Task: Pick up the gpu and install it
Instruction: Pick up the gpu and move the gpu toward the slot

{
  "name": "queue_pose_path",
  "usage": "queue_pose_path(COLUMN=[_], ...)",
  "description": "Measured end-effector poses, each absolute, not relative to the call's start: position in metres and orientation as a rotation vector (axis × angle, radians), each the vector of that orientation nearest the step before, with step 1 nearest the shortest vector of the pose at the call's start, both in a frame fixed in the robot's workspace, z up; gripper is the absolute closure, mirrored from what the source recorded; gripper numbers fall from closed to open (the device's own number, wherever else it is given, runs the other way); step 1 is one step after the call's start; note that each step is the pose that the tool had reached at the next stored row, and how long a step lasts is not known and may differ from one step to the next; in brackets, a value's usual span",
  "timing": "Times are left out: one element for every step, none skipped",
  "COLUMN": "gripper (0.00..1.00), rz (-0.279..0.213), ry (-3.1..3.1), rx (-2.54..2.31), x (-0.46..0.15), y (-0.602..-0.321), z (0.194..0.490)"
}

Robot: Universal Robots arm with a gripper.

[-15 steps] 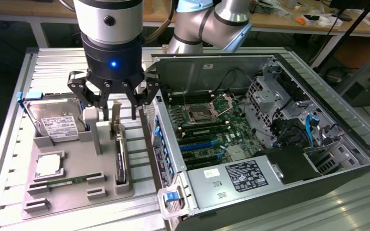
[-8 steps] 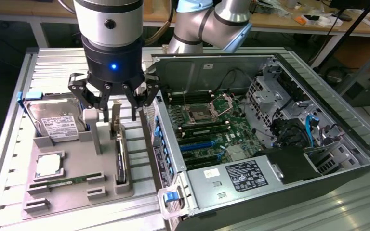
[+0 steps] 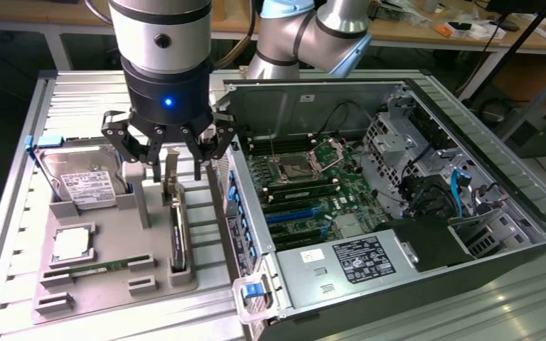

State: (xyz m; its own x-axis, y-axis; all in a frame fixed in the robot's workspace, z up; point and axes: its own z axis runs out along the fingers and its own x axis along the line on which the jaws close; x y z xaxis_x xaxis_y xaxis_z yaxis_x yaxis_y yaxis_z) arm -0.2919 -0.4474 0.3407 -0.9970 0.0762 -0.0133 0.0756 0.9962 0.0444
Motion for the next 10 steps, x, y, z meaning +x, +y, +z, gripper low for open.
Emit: queue_pose_path(gripper=[0.46, 0.46, 0.46, 0.46, 0.46, 0.46, 0.46, 0.46, 0.46, 0.46], rz=[0.069, 0.068, 0.068, 0.068, 0.068, 0.068, 0.068, 0.068, 0.069, 0.069], ry=[3.124, 3.124, 3.124, 3.124, 3.124, 3.124, 3.124, 3.124, 3.124, 3.124], rx=[0.119, 0.119, 0.119, 0.119, 0.119, 0.119, 0.119, 0.119, 0.119, 0.119], x=[-0.2919, -0.2919, -0.2918, -0.2918, -0.2918, -0.2918, -0.2918, -0.2917, -0.2917, -0.2917], y=[-0.4474, -0.4474, -0.4474, -0.4474, -0.4474, -0.4474, -0.4474, -0.4475, -0.4474, -0.4474], z=[0.3403, 0.3398, 0.3393, 0.3389, 0.3384, 0.3380, 0.3375, 0.3370, 0.3364, 0.3360])
